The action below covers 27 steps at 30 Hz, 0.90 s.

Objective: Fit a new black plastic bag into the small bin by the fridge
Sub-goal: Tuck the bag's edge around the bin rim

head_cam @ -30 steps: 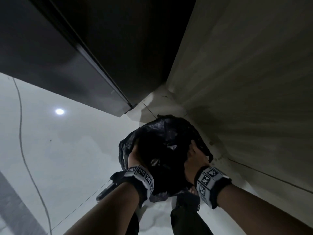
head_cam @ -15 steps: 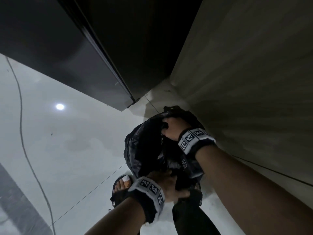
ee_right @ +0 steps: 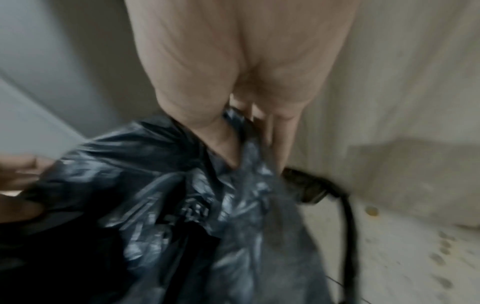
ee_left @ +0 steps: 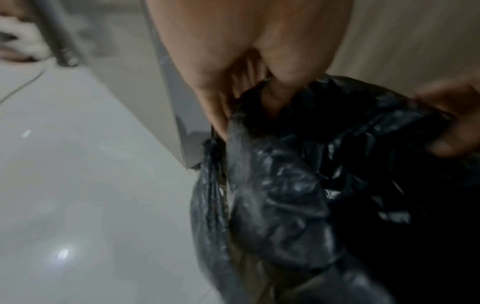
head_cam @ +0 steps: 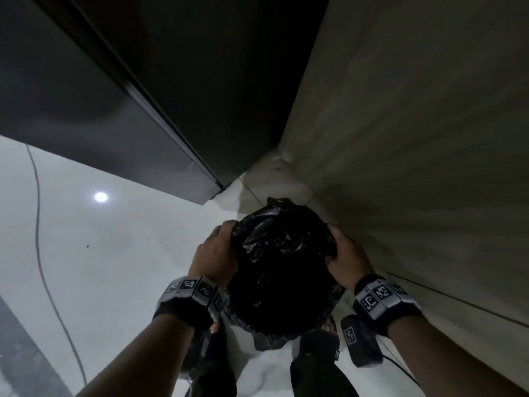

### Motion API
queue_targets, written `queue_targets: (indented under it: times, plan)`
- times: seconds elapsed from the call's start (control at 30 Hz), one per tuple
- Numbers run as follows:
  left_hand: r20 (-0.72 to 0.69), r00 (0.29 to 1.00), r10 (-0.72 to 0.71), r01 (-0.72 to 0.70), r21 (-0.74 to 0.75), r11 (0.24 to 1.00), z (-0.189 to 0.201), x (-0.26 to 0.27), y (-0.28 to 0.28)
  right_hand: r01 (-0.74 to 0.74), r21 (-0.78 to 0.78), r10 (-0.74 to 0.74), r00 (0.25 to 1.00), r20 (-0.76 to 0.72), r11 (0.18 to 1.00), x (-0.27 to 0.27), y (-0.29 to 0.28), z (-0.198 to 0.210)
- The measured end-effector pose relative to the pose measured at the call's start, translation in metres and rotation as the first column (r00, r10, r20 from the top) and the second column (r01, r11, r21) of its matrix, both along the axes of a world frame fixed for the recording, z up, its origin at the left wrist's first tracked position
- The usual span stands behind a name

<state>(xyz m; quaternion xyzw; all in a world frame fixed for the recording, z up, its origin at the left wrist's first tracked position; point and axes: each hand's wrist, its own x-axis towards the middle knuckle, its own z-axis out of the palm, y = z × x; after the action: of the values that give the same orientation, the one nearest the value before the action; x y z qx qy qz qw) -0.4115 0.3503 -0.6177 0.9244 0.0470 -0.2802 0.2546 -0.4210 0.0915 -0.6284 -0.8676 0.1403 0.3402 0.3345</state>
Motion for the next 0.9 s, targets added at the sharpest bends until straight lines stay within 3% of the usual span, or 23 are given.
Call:
queue_targets:
  times: [0.13,0.27,0.37,0.43,0.53,0.67,0.9]
  plan:
    - [-0.046,0.999,0.016,-0.014,0.032,0.999,-0.018,0.007,-0.011,0.046,0.028,-0.043,0.996,-0.083,0.999,0.011,-0.003,-0.016]
    - [-0.110,0.972,0.206,-0.217,-0.100,0.971,-0.022,0.007,-0.001,0.216,0.128,-0.195,0.968,-0.156,0.968,0.009,-0.011,-0.020]
    - [-0.040,0.958,0.284,-0.286,-0.102,0.953,-0.013,-0.012,0.013,0.439,0.150,-0.443,0.897,-0.010,0.886,-0.014,-0.016,-0.003]
    - [-0.048,0.966,0.255,-0.259,-0.092,0.962,-0.005,-0.033,0.021,0.507,0.144,-0.515,0.857,0.019,0.850,-0.033,-0.020,0.010]
    - [-0.157,0.971,0.181,-0.193,-0.065,0.979,0.002,-0.065,0.024,0.465,0.131,-0.458,0.885,-0.081,0.875,-0.062,-0.019,0.015]
    - [-0.275,0.940,0.201,-0.235,-0.097,0.967,0.003,-0.087,0.019,0.495,0.131,-0.483,0.868,-0.116,0.859,-0.083,-0.013,0.006]
    - [-0.196,0.935,0.294,-0.333,-0.205,0.921,0.000,-0.090,0.031,0.504,0.230,-0.507,0.861,-0.052,0.832,-0.088,0.003,-0.005]
